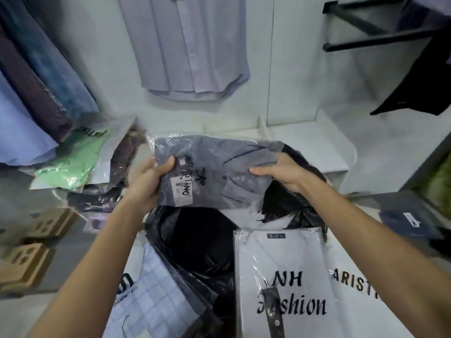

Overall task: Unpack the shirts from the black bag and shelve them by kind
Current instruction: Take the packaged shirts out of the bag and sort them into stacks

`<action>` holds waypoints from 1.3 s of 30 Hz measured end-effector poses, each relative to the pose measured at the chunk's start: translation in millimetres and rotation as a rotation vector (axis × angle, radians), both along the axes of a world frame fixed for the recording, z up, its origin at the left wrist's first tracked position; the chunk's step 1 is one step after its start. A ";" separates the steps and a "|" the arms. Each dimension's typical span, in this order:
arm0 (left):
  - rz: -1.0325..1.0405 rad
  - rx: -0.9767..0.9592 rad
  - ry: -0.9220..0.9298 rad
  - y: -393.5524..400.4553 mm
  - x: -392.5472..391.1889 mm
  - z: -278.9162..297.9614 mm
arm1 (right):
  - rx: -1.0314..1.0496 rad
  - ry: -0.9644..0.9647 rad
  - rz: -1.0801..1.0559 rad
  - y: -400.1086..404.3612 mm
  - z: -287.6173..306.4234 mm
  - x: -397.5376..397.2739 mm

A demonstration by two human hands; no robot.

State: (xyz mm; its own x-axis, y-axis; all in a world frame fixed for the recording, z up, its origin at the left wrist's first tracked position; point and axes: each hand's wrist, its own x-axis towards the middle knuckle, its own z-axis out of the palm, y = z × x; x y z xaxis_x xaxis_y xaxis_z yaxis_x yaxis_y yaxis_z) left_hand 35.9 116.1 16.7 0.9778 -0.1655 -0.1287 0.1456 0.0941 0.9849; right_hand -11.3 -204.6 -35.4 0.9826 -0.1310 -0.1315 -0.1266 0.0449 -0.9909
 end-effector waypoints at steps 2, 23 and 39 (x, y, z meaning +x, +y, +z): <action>0.044 -0.002 -0.052 5.3 1.8 -5.1 | -0.020 -0.047 -0.075 0.7 11.4 -0.7; -0.100 0.019 -0.329 -60.8 -32.1 32.9 | -0.974 -0.571 0.210 61.0 197.6 9.2; 0.231 -0.223 -0.263 5.3 -57.5 82.2 | -0.113 -0.304 0.321 88.7 95.9 -11.2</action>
